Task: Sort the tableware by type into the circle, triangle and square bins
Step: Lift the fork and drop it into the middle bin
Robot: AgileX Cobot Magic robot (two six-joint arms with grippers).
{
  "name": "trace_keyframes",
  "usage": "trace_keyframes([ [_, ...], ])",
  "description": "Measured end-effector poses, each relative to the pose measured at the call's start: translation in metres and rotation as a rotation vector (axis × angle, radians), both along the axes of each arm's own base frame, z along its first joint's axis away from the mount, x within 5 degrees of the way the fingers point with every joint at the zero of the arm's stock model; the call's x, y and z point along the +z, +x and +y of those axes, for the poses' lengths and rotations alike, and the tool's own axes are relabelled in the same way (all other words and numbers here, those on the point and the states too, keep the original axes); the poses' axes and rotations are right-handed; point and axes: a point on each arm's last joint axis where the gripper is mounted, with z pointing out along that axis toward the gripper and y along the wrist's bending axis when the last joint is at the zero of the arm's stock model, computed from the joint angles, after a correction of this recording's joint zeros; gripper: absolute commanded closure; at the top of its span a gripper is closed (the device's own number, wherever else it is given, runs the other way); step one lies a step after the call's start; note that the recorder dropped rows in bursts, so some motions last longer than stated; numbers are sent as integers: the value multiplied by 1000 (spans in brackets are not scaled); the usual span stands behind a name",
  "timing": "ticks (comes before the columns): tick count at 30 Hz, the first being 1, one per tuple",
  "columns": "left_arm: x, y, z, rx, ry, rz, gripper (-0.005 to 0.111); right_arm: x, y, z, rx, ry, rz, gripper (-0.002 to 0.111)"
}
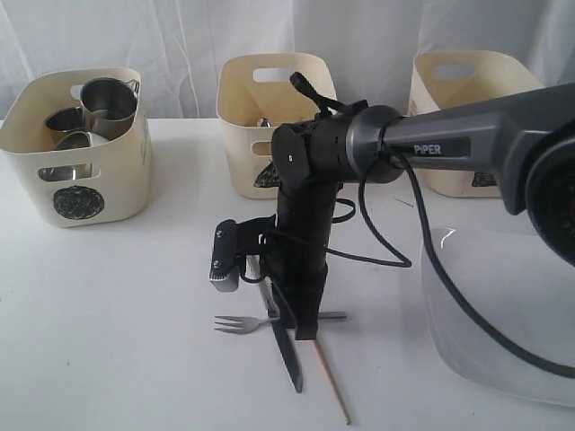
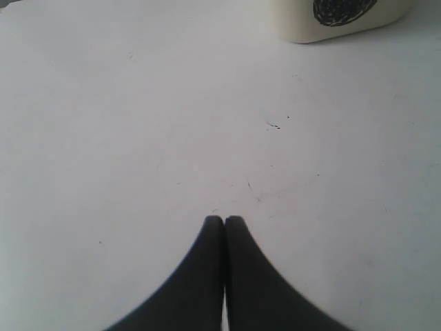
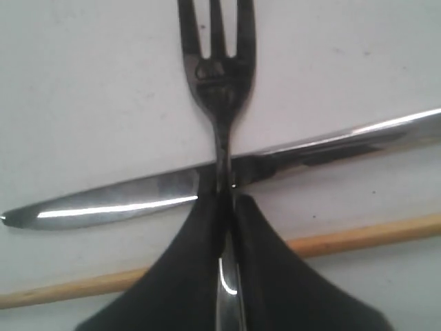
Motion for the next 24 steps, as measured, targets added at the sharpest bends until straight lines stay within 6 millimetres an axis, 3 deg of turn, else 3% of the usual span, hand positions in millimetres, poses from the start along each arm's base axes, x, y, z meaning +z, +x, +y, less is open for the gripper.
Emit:
trace_keyframes([
  [5,0,0,0,0,0,0,107,13,0,-2,-30,3,-36,108],
  [12,0,0,0,0,0,0,107,84,5,1,-110,108,-210,108],
  [16,0,0,0,0,0,0,107,111,9,0,-200,175,-292,108],
  [24,0,0,0,0,0,0,107,134,47,-30,-582,459,-421,108],
])
